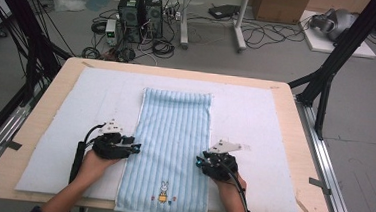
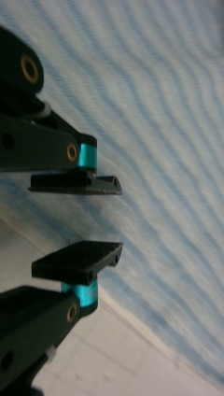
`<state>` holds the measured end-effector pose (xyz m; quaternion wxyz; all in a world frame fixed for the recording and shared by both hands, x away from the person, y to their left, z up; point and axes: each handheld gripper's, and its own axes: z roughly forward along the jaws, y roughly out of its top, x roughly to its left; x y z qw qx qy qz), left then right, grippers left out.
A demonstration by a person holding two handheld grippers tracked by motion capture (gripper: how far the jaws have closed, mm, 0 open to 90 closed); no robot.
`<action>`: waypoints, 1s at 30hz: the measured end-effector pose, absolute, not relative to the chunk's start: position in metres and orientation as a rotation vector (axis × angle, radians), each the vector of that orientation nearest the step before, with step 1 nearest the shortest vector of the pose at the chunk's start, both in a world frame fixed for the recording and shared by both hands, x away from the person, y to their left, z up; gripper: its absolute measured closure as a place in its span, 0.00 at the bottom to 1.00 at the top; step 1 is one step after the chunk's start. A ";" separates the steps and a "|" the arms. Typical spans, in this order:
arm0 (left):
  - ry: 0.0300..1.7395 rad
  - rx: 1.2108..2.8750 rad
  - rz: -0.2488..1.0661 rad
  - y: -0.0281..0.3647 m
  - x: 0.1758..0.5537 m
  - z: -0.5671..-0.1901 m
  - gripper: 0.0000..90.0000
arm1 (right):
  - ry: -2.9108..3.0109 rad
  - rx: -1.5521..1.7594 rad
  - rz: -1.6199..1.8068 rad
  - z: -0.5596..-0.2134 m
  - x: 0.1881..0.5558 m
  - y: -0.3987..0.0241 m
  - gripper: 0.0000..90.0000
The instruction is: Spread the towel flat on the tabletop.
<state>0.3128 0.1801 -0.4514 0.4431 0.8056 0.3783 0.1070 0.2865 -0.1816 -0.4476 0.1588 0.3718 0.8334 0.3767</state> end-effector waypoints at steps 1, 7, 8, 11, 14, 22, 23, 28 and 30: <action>0.913 2.017 0.257 0.180 0.310 -0.452 0.80 | 2.375 1.056 1.086 -0.448 0.285 -0.181 0.83; 0.884 2.031 0.220 0.181 0.296 -0.451 0.94 | 2.472 1.046 1.111 -0.445 0.278 -0.184 0.97; 0.879 2.036 0.211 0.182 0.294 -0.451 0.94 | 2.489 1.037 1.110 -0.445 0.276 -0.186 0.97; 0.862 2.042 0.167 0.183 0.287 -0.450 0.94 | 2.538 1.013 1.123 -0.443 0.267 -0.190 0.97; 0.839 2.054 0.150 0.184 0.278 -0.450 0.94 | 2.570 0.995 1.122 -0.442 0.256 -0.194 0.97; 0.849 2.020 0.104 0.188 0.271 -0.445 0.74 | 2.592 0.995 1.162 -0.439 0.243 -0.202 0.81; 0.849 2.020 0.104 0.188 0.271 -0.445 0.66 | 2.564 1.019 1.193 -0.438 0.245 -0.203 0.78; 0.929 1.890 0.172 0.199 0.307 -0.427 0.58 | 2.512 0.995 1.237 -0.437 0.252 -0.195 0.76; 0.949 1.873 0.188 0.201 0.324 -0.424 0.58 | 2.521 0.949 1.244 -0.438 0.255 -0.188 0.76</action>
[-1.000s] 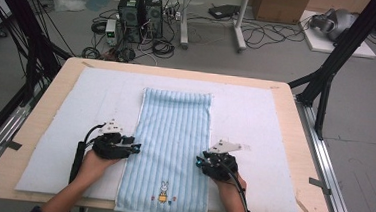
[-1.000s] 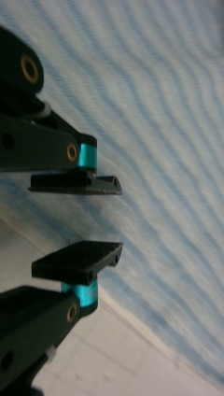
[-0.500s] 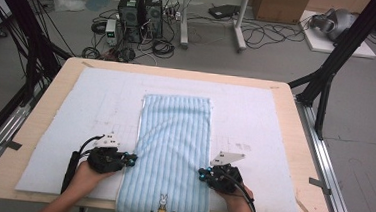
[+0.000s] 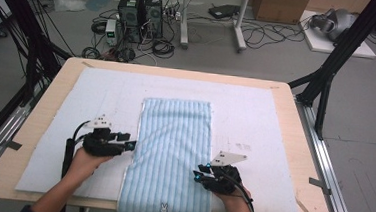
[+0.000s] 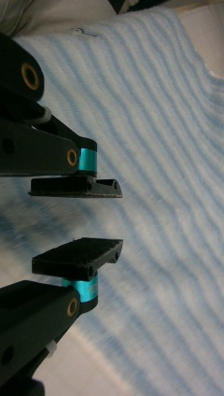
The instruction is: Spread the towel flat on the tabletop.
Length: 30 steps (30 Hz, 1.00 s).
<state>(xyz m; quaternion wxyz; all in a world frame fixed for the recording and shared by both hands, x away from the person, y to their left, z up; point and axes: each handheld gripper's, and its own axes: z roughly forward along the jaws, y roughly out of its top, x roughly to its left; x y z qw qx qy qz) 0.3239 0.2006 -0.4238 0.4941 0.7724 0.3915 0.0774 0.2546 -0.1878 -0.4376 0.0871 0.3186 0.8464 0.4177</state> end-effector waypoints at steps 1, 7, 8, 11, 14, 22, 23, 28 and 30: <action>0.964 1.863 0.196 0.201 0.332 -0.423 0.58 | 2.528 0.940 1.255 -0.438 0.256 -0.184 0.77; 1.010 1.850 0.246 0.199 0.366 -0.420 0.60 | 2.604 0.845 1.213 -0.448 0.266 -0.168 0.88; 1.020 1.842 0.273 0.197 0.376 -0.421 0.61 | 2.629 0.826 1.208 -0.447 0.267 -0.169 0.94; 1.053 1.859 0.284 0.194 0.395 -0.426 0.63 | 2.717 0.773 1.213 -0.445 0.267 -0.173 0.97; 1.086 1.862 0.301 0.189 0.412 -0.430 0.63 | 2.781 0.712 1.205 -0.443 0.267 -0.177 0.96; 1.137 1.930 0.371 0.171 0.452 -0.445 0.70 | 2.502 0.878 1.333 -0.433 0.298 -0.195 0.72; 1.137 1.930 0.371 0.171 0.452 -0.445 0.72 | 2.454 0.938 1.302 -0.432 0.306 -0.198 0.73; 1.135 1.946 0.433 0.163 0.459 -0.451 0.78 | 2.292 1.091 1.149 -0.432 0.356 -0.200 0.82; 1.136 1.952 0.445 0.161 0.461 -0.451 0.80 | 2.290 1.118 1.076 -0.435 0.376 -0.193 0.85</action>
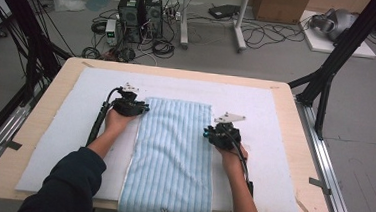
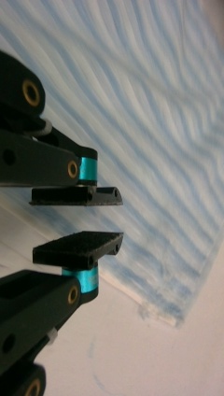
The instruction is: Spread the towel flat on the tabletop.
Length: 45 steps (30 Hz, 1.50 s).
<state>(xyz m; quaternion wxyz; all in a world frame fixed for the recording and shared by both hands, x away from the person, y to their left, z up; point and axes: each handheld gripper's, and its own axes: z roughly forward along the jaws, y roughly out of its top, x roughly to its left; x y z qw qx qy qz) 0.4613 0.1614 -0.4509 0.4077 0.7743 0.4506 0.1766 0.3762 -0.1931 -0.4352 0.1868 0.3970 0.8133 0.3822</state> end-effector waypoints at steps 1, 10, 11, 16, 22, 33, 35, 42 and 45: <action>1.132 1.964 0.455 0.160 0.463 -0.450 0.80 | 2.298 1.137 1.039 -0.438 0.385 -0.190 0.87; 1.148 1.966 0.505 0.153 0.472 -0.451 0.80 | 2.221 1.206 0.904 -0.445 0.411 -0.188 0.88; 1.155 1.958 0.505 0.153 0.471 -0.450 0.79 | 2.216 1.217 0.911 -0.445 0.411 -0.189 0.85; 1.159 1.874 0.389 0.161 0.466 -0.441 0.58 | 2.209 1.200 1.002 -0.435 0.402 -0.198 0.67; 1.012 1.761 0.333 0.176 0.441 -0.429 0.44 | 2.133 1.134 1.173 -0.415 0.379 -0.215 0.40; 0.857 1.704 0.317 0.192 0.394 -0.418 0.23 | 2.140 1.080 1.219 -0.415 0.347 -0.240 0.13; 0.835 1.701 0.300 0.198 0.386 -0.417 0.22 | 2.131 1.080 1.233 -0.415 0.346 -0.242 0.13; 0.810 1.670 0.308 0.213 0.364 -0.422 0.22 | 2.098 1.077 1.250 -0.410 0.339 -0.250 0.13; 0.831 1.668 0.335 0.216 0.362 -0.424 0.23 | 2.104 1.083 1.234 -0.412 0.341 -0.250 0.13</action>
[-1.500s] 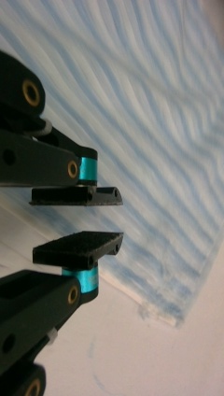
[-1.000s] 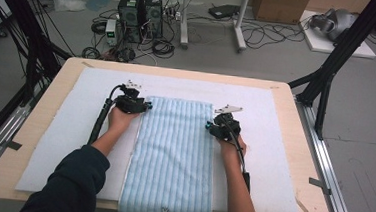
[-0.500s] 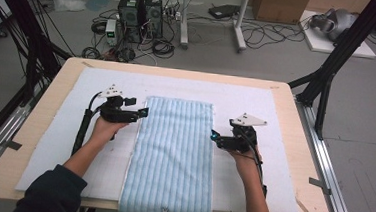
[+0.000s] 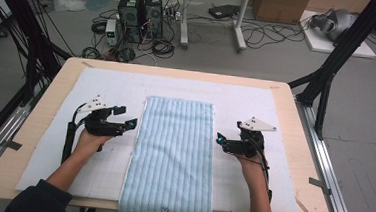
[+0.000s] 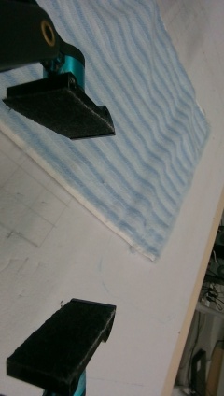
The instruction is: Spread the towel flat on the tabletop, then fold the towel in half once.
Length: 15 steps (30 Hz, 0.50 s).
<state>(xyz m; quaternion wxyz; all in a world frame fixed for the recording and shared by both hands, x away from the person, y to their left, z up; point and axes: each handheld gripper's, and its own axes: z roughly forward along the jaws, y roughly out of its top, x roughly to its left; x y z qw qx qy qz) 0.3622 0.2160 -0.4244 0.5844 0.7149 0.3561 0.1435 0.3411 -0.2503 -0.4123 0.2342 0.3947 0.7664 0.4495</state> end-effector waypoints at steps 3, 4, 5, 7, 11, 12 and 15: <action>0.836 1.678 0.332 0.218 0.361 -0.427 0.23 | 2.120 1.088 1.218 -0.414 0.342 -0.248 0.13; 0.842 1.684 0.336 0.219 0.361 -0.428 0.23 | 2.121 1.081 1.211 -0.414 0.342 -0.248 0.13; 0.854 1.685 0.340 0.220 0.361 -0.428 0.23 | 2.125 1.089 1.216 -0.415 0.342 -0.247 0.13; 0.857 1.686 0.347 0.220 0.360 -0.428 0.23 | 2.128 1.093 1.209 -0.415 0.343 -0.247 0.13; 0.870 1.687 0.353 0.221 0.361 -0.428 0.24 | 2.139 1.097 1.214 -0.416 0.343 -0.247 0.13; 0.870 1.687 0.353 0.221 0.361 -0.428 0.24 | 2.139 1.097 1.214 -0.416 0.343 -0.247 0.13; 0.881 1.692 0.349 0.220 0.362 -0.429 0.24 | 2.131 1.113 1.221 -0.416 0.343 -0.247 0.13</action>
